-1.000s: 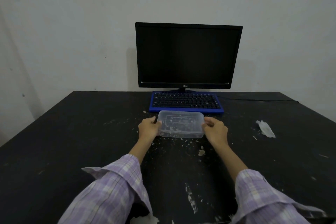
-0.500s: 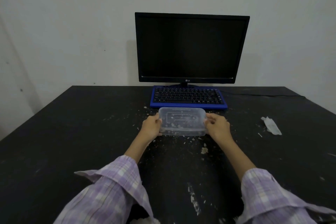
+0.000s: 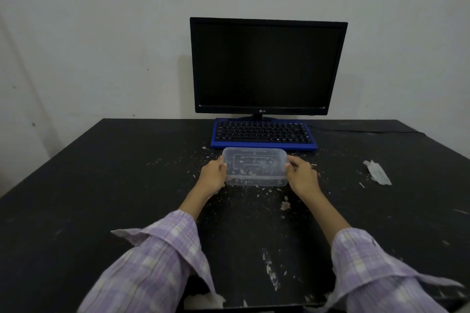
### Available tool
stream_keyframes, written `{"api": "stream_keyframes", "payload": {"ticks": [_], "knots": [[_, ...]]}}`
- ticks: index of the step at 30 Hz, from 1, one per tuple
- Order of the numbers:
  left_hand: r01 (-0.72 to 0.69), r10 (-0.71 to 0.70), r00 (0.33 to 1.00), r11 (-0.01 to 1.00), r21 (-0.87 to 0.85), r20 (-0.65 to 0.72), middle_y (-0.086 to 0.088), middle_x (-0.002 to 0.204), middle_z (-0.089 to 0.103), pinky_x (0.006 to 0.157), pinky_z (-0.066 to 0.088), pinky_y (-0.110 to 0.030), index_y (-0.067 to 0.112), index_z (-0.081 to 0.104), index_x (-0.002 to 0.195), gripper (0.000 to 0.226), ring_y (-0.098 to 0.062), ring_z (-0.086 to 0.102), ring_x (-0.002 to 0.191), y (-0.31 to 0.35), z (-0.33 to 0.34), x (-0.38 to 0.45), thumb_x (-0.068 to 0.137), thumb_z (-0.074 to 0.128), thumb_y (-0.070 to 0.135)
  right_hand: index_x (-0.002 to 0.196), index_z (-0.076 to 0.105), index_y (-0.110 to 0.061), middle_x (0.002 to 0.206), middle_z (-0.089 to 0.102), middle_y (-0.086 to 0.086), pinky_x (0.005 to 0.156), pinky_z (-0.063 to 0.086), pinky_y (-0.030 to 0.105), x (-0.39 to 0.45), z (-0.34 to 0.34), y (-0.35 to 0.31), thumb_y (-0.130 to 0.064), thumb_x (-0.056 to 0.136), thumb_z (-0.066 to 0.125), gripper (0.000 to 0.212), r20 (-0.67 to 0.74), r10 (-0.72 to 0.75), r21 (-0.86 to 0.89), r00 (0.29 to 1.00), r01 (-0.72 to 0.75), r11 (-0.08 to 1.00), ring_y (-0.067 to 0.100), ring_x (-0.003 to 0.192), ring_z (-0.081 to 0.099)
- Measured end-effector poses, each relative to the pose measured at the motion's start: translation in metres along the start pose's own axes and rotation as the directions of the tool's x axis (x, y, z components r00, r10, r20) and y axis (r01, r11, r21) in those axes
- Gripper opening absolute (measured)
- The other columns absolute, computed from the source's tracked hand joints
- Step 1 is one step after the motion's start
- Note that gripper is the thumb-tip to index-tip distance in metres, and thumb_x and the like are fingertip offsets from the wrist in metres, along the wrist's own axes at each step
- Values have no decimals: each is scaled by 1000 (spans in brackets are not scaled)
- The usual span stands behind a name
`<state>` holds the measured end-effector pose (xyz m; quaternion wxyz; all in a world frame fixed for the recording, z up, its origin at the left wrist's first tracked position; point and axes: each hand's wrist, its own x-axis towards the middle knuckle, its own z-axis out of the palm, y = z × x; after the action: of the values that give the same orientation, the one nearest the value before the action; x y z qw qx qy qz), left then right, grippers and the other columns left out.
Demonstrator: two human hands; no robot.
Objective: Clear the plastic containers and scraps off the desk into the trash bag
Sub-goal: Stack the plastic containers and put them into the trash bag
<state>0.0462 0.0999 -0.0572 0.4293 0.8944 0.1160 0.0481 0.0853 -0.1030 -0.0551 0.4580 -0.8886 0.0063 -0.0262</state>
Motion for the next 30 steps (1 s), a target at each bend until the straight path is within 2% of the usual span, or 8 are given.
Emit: {"api": "stream_keyframes", "payload": {"ticks": [5,7,9,12,15,17,23,30], "knots": [[-12,9,1000,993,-117,-20,-10,122,55,91,51,-43,11,43,138,39,-28,56,108,3,-5,-7,100,34,15,135,50,-12,135,54,10,102,40,40,-3,-2,-3,-21,100,43,37,3,-16,-21,1000,16,1000,27,124,49],[-40,34,998,990,-136,-47,-13,121,59,94,49,-46,13,48,134,37,-29,57,109,3,-11,-8,100,35,15,110,64,-7,117,63,14,91,46,39,-2,-1,-7,-19,99,43,27,11,-3,-32,1000,4,999,24,104,58],[-46,35,997,981,-186,-62,-13,116,62,94,50,-47,16,55,126,33,-28,60,106,2,-19,-10,99,36,15,94,65,-5,100,66,15,75,48,33,-3,-1,-12,-18,97,43,25,27,-1,-13,1000,1,1000,21,88,60],[-38,15,997,949,-312,-74,-12,110,65,81,57,-40,15,61,114,28,-25,64,99,-1,-36,-19,99,38,15,101,65,-9,98,64,8,65,47,25,-12,0,-22,-16,96,46,21,48,-29,35,998,27,999,17,86,61],[-60,29,996,925,-376,-86,-8,107,67,64,58,-20,13,60,117,28,-16,67,91,-4,-55,-37,99,40,13,106,63,-14,104,64,5,78,55,33,-25,1,-33,-19,95,49,18,70,-60,129,996,50,990,17,90,63],[-85,49,994,918,-388,-102,-4,103,66,62,57,-17,16,59,119,28,-11,66,89,-8,-69,-57,98,41,14,109,60,-16,109,63,6,77,58,34,-40,3,-44,-19,96,50,17,123,-41,248,992,9,969,18,91,65],[-101,21,979,913,-396,-201,-2,106,66,70,57,-22,17,58,123,30,-12,66,91,-26,-116,-125,97,44,16,120,55,-16,114,59,9,68,59,29,-99,9,-72,-25,95,52,27,295,-127,418,947,-8,908,20,90,68],[-19,-148,952,846,-532,-269,-7,99,71,69,59,-30,19,67,108,21,-23,68,84,-75,-177,-234,90,56,14,122,52,-18,110,63,8,71,60,33,-185,39,-101,-26,92,59,32,552,-205,474,808,-102,875,20,85,72]]}}
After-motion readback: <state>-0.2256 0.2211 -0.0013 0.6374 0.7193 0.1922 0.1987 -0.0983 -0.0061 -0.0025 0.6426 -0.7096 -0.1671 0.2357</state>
